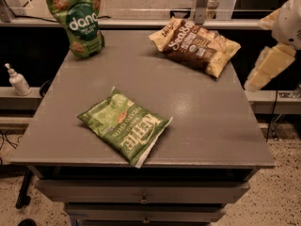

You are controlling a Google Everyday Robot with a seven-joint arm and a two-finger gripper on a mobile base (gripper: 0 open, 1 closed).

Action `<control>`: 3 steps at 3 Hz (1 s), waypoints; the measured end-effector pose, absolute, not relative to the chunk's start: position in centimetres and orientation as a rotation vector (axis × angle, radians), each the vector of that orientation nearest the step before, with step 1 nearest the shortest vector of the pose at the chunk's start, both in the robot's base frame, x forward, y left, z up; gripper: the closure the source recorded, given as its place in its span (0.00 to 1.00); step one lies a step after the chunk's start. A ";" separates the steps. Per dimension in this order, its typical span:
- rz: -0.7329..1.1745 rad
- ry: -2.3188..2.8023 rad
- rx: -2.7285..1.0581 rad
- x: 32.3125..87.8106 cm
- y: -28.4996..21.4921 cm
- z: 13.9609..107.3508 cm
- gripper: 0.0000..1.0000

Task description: Move brown chip bag near green rice chip bag

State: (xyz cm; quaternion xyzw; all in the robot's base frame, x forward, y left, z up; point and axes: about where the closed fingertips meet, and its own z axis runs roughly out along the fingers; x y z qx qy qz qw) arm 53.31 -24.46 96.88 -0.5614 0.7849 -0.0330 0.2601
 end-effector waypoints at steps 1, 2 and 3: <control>-0.034 2.132 -1.405 57.6 -25.9 95.3 0.00; 0.045 2.130 -1.287 62.1 -26.1 93.7 0.00; 0.120 2.107 -1.244 65.1 -23.8 93.0 0.00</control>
Offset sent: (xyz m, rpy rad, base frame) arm 0.1393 -0.0232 -0.0461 0.3018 -0.0484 -0.1774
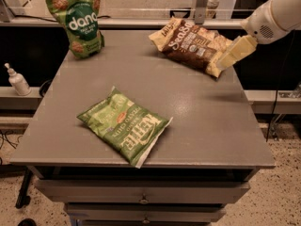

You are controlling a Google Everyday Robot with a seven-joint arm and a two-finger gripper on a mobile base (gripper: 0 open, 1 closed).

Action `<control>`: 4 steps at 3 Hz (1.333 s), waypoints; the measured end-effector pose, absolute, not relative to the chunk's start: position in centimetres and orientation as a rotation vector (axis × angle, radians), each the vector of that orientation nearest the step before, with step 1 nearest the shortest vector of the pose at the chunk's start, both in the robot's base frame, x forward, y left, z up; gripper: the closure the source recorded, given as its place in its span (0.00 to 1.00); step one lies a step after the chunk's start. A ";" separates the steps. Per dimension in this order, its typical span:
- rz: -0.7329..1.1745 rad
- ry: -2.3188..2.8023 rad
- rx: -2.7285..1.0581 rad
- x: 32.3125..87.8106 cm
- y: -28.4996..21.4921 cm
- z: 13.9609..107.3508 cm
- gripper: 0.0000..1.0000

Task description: Move brown chip bag near green rice chip bag

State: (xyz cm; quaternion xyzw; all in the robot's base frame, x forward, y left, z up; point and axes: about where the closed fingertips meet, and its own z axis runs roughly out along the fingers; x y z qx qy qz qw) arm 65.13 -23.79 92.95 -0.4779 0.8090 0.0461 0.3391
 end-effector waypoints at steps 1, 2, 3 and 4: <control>0.181 2.092 -1.230 67.3 -20.6 92.2 0.00; 0.196 2.097 -1.204 69.2 -19.0 91.1 0.00; 0.172 2.116 -1.181 71.3 -19.1 89.8 0.00; 0.174 2.134 -1.182 72.6 -19.2 88.3 0.17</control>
Offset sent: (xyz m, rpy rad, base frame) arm 0.0658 0.0642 -0.0269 0.0904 0.0052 -0.0297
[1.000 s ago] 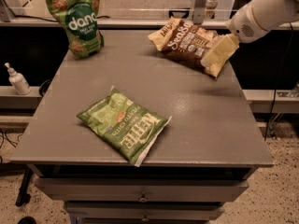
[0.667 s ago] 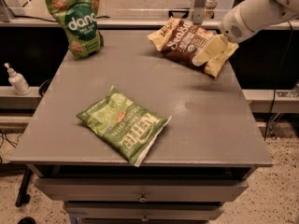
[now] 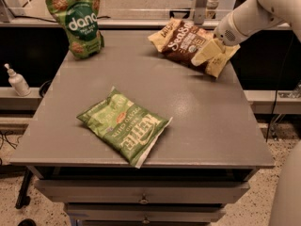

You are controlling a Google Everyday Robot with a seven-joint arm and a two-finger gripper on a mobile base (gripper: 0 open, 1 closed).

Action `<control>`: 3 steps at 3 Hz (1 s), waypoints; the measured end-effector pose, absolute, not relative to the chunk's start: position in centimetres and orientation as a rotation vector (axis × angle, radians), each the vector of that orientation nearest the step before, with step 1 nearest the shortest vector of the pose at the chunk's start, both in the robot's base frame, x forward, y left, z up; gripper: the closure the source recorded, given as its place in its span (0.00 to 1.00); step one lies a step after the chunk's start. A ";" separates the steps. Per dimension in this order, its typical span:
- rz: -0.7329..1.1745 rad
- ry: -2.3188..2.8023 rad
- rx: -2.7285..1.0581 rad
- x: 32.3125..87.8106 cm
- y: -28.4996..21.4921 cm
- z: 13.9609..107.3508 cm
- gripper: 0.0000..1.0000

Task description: Move brown chip bag near green rice chip bag

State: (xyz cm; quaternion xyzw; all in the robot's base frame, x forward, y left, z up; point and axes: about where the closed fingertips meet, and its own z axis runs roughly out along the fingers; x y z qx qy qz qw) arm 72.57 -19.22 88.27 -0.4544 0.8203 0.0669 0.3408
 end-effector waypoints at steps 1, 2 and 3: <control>0.177 2.124 -1.197 73.3 -18.4 88.3 0.42; 0.166 2.105 -1.201 73.6 -18.0 89.8 0.64; 0.144 2.090 -1.191 73.5 -17.4 91.5 0.87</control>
Offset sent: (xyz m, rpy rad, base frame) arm 0.0113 0.0125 0.0439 -0.0058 -0.0613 0.0186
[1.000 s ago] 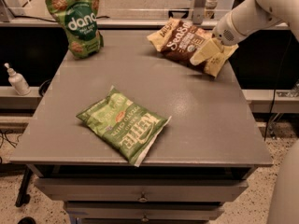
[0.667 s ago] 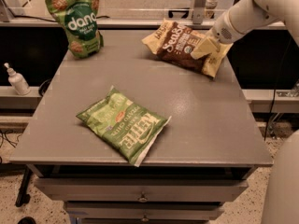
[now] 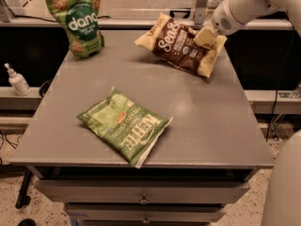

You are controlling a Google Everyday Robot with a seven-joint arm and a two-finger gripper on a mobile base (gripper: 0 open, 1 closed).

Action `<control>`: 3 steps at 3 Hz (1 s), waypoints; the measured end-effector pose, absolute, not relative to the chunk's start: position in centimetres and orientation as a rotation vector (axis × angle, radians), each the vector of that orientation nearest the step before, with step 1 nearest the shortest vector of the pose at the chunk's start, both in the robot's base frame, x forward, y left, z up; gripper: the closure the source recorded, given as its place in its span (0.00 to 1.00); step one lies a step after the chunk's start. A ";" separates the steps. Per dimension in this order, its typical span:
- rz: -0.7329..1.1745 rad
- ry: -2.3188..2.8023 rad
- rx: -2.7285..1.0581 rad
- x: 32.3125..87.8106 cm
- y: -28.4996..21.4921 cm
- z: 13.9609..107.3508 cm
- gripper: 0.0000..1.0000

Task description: Move brown chip bag near green rice chip bag

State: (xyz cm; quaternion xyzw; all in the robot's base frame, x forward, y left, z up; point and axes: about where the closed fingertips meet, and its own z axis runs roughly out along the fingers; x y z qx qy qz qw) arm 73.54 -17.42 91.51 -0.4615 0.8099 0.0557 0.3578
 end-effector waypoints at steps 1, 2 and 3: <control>0.116 2.085 -1.156 73.9 -16.7 93.5 1.00; 0.084 2.108 -1.076 74.4 -15.6 95.5 1.00; 0.095 2.109 -1.066 75.4 -14.4 95.2 1.00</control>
Offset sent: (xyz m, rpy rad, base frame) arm 0.0127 0.0282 0.0766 0.0039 -0.0828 -0.1850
